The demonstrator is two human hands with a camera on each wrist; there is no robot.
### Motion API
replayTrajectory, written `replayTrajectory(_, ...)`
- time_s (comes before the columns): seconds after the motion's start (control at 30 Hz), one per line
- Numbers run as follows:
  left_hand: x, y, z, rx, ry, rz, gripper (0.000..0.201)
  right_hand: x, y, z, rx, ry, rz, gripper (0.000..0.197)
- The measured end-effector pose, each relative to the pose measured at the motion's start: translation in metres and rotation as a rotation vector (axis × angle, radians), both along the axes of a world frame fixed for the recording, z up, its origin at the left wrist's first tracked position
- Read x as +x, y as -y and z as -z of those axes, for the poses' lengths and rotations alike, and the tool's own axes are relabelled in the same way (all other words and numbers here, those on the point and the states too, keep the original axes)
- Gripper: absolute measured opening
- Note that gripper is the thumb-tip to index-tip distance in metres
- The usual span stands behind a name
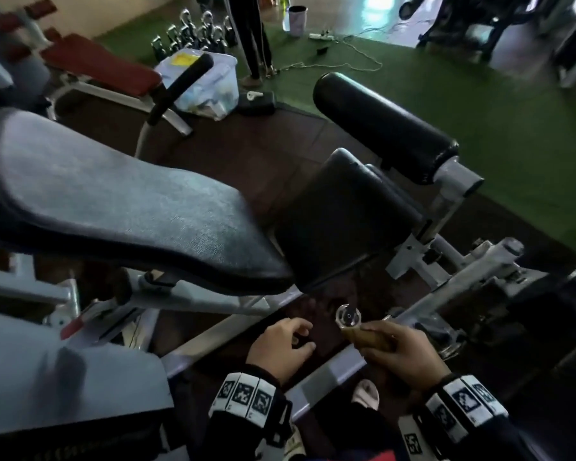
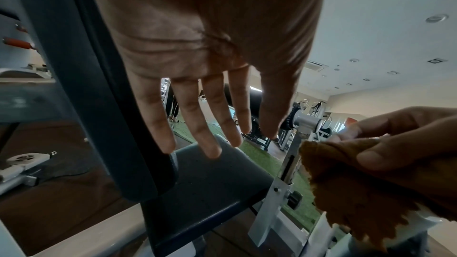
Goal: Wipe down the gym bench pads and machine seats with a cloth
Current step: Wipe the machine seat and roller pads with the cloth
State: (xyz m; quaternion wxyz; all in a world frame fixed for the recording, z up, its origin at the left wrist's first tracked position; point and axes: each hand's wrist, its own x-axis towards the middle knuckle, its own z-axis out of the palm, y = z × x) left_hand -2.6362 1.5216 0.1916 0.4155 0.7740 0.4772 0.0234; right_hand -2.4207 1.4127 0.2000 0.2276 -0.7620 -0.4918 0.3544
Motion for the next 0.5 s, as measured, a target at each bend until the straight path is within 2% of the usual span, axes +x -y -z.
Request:
replayTrajectory(0.17,0.036,-0.024,0.007,-0.013,0.002,-0.010,0.031,0.036,-0.028,0.002,-0.047,-0.002,-0.037,0.039)
replayTrajectory(0.37,0.088,-0.052,0.021,-0.041,0.017,-0.105,0.030,0.089,-0.076,0.008,-0.042,0.031,-0.108,0.041)
replayTrajectory(0.5,0.120,-0.071,0.034,-0.074,0.042,-0.142,0.029,0.115,-0.103,0.019,-0.049,0.032,-0.084,0.042)
